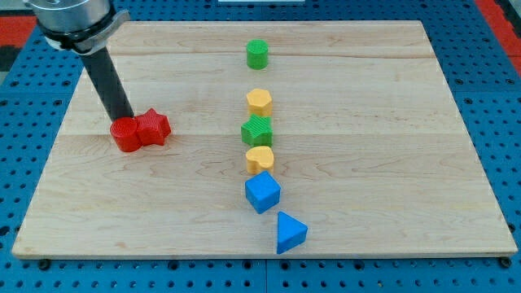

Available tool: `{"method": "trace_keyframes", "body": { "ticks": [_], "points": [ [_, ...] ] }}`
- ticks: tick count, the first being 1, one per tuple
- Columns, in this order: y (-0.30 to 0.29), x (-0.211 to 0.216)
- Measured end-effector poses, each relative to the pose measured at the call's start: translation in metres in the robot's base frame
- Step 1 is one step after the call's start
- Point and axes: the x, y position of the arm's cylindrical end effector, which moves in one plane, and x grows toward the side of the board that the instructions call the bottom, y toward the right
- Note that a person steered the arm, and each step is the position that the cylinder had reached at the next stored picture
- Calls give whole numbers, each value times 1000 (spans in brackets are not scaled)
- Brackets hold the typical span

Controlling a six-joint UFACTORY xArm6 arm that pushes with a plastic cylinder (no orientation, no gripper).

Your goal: Move red blocks towards bottom left

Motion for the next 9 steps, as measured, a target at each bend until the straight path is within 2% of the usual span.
{"method": "trace_keyframes", "body": {
  "ticks": [2,3,4,5,7,9],
  "points": [
    [97,-16],
    [104,-10],
    [80,10],
    [31,10],
    [-29,21],
    [-40,48]
  ]
}}
